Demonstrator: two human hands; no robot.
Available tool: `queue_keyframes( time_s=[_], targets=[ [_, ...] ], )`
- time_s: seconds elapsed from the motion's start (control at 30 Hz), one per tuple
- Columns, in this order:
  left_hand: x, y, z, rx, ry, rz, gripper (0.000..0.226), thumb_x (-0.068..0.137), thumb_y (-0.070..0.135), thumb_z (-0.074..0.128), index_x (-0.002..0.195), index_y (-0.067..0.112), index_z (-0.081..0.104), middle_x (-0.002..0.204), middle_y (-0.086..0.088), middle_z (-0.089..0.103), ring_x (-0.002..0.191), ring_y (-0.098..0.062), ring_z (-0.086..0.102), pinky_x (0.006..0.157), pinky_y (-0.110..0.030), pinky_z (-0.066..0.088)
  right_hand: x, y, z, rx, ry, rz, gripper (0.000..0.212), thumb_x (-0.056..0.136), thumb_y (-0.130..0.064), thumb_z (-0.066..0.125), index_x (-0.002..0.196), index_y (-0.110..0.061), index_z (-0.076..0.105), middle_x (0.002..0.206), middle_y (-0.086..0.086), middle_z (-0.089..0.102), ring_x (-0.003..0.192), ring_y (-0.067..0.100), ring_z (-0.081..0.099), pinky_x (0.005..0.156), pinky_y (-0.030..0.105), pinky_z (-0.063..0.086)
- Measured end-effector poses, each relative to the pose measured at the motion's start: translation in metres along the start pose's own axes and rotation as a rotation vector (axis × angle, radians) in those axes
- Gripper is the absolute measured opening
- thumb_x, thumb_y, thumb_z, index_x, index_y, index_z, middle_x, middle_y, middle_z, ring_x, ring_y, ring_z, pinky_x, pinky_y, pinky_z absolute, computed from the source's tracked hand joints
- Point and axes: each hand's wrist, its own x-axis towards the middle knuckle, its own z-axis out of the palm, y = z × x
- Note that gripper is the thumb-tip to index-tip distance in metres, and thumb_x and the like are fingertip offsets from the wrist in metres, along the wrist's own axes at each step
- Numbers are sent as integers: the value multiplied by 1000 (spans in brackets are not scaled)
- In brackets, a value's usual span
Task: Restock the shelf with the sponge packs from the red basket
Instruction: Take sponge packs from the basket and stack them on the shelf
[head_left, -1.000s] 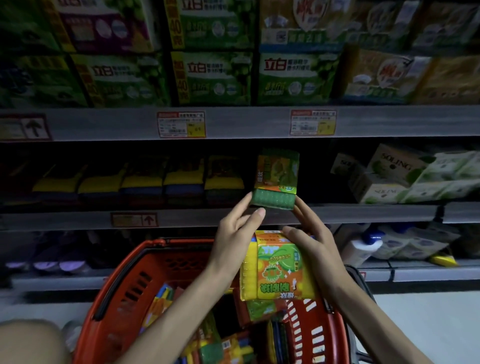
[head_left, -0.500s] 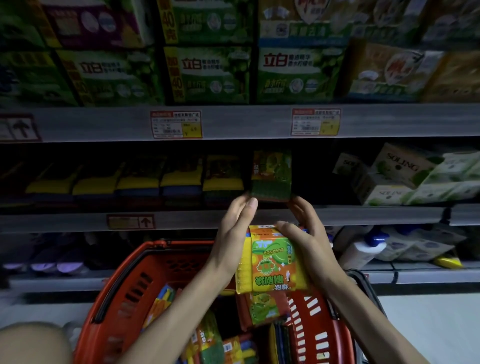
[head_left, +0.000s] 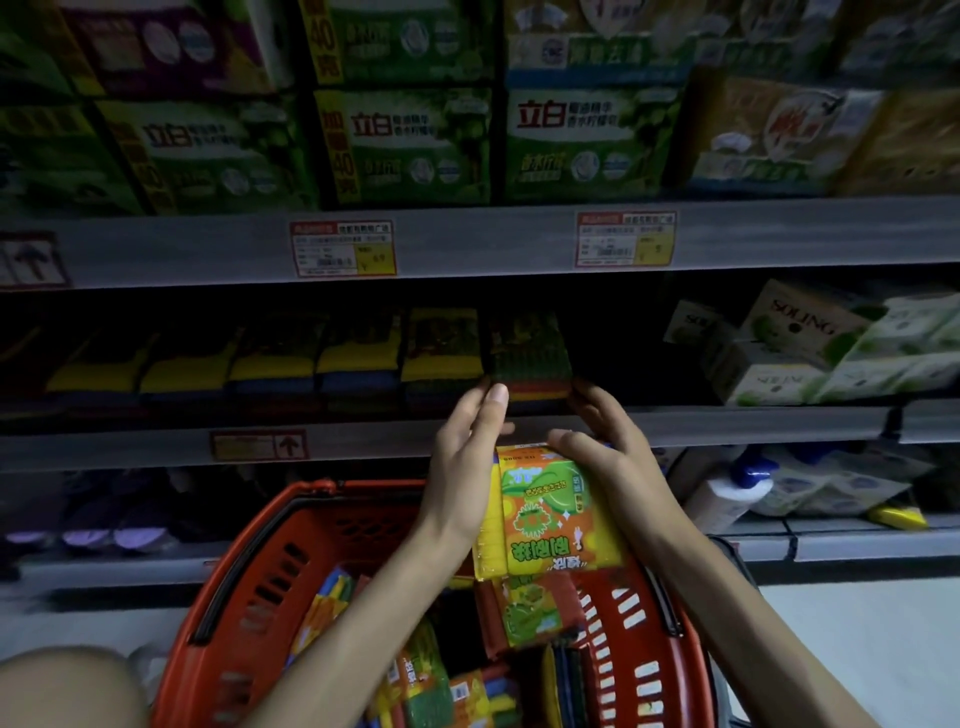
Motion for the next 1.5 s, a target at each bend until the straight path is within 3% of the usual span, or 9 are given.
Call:
queue_keyframes(
  time_s=[0.17,0.43,0.6,0.7,0.9,1.07,1.23,1.4,1.5],
  targets=[
    [2,-3,-1,1,43,-14,14,103,53,46,104,55,60,120,15,67,115,-7,68,104,-50,54,-1,-2,1,19,-17,17,87,75,-37,69,156,-24,40,151,-8,50,98,-30,55,73,0,46],
    [2,-6,-4,-17,116,-6,17,104,54,45,111,49,60,123,2,70,113,-10,69,102,-52,55,-4,-3,2,-9,9,7,78,87,-29,76,156,-26,39,145,-13,50,98,-30,55,75,2,47],
    [-1,-5,-5,-15,194,-3,25,105,43,50,118,29,65,117,2,71,106,-12,71,102,-49,54,-8,-3,3,-43,12,21,85,75,-45,70,153,-30,42,147,-12,54,117,8,65,96,35,56],
    [-3,-7,-9,-1,219,1,22,104,40,52,115,28,67,112,3,72,104,-13,71,99,-42,55,-8,-4,6,-67,29,21,86,74,-46,71,153,-29,43,147,-11,55,122,12,63,103,45,53],
    [-5,-11,-18,-28,250,-43,19,105,36,53,110,26,69,108,3,72,95,-7,72,71,-17,54,-7,-4,3,-49,118,50,85,72,-47,71,151,-26,47,148,-6,54,123,15,62,104,44,52],
    [-7,-14,-27,-40,304,-91,21,107,27,51,111,20,70,106,-4,73,97,-16,73,78,-29,57,-6,-5,8,-3,90,43,86,72,-44,71,152,-24,46,148,-7,53,115,3,62,91,28,53],
    [-9,-12,-34,-23,317,-111,22,108,24,50,108,17,70,106,-5,73,98,-20,73,83,-36,58,-10,-6,11,-21,82,54,97,65,-57,72,153,-27,44,152,-8,50,124,17,62,105,48,52],
    [-14,-10,-34,-3,287,-133,20,107,25,52,109,17,71,107,-4,73,99,-17,72,76,-26,58,-11,-4,9,-34,85,38,94,67,-57,72,153,-29,45,151,-10,50,123,18,63,103,51,53],
    [-18,-8,-33,17,256,-156,20,105,29,55,110,18,71,108,-2,74,102,-17,72,87,-32,58,-14,-3,7,-24,108,29,93,68,-56,72,152,-28,45,150,-10,52,127,15,60,106,48,51]
  ],
)
